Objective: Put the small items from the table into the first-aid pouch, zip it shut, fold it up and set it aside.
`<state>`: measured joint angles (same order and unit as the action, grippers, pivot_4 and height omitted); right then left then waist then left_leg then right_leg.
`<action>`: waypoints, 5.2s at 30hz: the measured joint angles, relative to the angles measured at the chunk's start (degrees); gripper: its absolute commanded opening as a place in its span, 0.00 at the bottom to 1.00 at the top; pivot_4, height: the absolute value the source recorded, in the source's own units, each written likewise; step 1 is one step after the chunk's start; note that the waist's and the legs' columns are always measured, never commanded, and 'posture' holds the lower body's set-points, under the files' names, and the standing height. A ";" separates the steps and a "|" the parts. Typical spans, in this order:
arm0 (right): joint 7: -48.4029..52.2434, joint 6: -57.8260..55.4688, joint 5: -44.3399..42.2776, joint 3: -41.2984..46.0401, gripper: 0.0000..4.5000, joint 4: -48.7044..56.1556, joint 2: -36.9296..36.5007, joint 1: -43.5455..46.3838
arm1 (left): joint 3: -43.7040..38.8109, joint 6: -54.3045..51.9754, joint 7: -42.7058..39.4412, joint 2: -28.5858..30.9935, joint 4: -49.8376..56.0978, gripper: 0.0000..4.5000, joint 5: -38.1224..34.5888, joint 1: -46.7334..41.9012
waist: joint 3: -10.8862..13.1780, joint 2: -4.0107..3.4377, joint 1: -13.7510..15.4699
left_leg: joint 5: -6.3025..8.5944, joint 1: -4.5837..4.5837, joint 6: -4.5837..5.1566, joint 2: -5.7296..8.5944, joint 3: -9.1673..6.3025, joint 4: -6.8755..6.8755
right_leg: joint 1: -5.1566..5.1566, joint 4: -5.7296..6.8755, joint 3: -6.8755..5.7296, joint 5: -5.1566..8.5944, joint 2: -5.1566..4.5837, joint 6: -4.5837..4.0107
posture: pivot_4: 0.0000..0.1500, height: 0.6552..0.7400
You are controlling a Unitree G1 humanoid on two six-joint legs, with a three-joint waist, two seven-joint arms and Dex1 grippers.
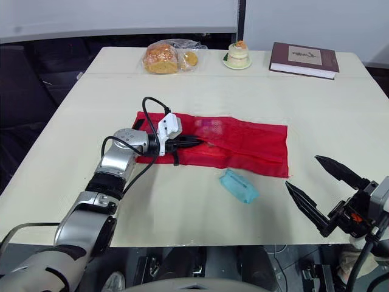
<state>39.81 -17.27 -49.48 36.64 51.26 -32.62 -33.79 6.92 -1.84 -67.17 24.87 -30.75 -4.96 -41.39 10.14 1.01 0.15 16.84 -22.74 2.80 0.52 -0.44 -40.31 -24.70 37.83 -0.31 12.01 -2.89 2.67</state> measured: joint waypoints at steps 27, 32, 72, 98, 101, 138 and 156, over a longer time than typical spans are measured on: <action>-7.25 -3.81 11.12 -1.73 1.00 3.57 0.58 -8.85 | 14.12 13.95 -2.77 -14.19 -16.06 0.98 8.16 -16.93 | -0.02 0.01 0.68 | 0.01 -0.06 0.02 0.07 0.10 -0.05 | 0.03 -0.12 0.08 0.01 0.09 0.02 | 1.00 0.87; -8.46 -3.99 11.14 -1.65 1.00 4.81 1.28 -9.89 | 15.24 19.27 -0.18 -17.46 -24.62 0.98 11.41 -20.34 | -0.01 0.02 0.70 | 0.02 -0.06 0.03 0.06 0.09 -0.05 | 0.02 -0.13 0.07 0.02 0.09 0.02 | 1.00 0.87; 16.22 4.15 -7.01 18.23 1.00 -2.88 -5.66 -19.36 | 11.05 21.03 13.08 -19.27 -40.12 0.01 18.23 -26.24 | 0.02 0.06 0.68 | 0.02 -0.08 0.04 0.00 0.11 -0.05 | 0.02 -0.14 0.06 0.03 0.08 0.04 | 1.00 0.87; -1.04 -9.03 23.38 -30.09 1.00 -6.85 -11.56 15.66 | 8.84 20.75 13.16 -19.72 -40.22 0.01 18.27 -26.23 | 0.01 0.13 0.67 | 0.01 -0.08 0.02 0.09 0.07 -0.09 | 0.00 -0.06 0.04 0.01 0.07 0.02 | 1.00 0.87; -2.79 -11.69 26.70 -36.08 1.00 -8.75 -11.24 19.56 | 8.84 20.74 13.15 -19.85 -40.22 0.01 18.26 -26.24 | 0.01 0.13 0.66 | 0.01 -0.08 0.02 0.10 0.06 -0.08 | 0.00 -0.05 0.03 0.01 0.07 0.02 | 1.00 0.87; -19.62 -37.87 29.27 -36.77 0.04 -18.45 1.44 39.91 | 6.58 19.58 11.77 -21.49 -39.58 0.00 17.84 -26.30 | 0.00 0.09 0.61 | 0.00 -0.09 0.02 0.19 -0.01 -0.09 | -0.02 0.04 -0.01 -0.01 0.01 0.02 | 1.00 0.87; -37.59 -35.70 35.94 -32.97 0.04 -41.82 22.86 59.99 | 4.89 18.36 11.02 -25.23 -35.25 0.00 15.65 -25.35 | -0.04 0.01 0.49 | 0.00 -0.14 0.01 0.23 0.00 -0.07 | -0.11 0.10 0.00 -0.02 -0.02 0.02 | 1.00 0.87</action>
<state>2.23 -52.97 -13.54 3.67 9.44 -9.75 26.21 11.81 16.52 -56.14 -0.36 -66.00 10.69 -66.74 10.11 1.02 0.64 16.84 -22.88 2.81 0.75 -0.44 -40.37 -24.80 37.93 -0.31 11.99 -2.91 2.69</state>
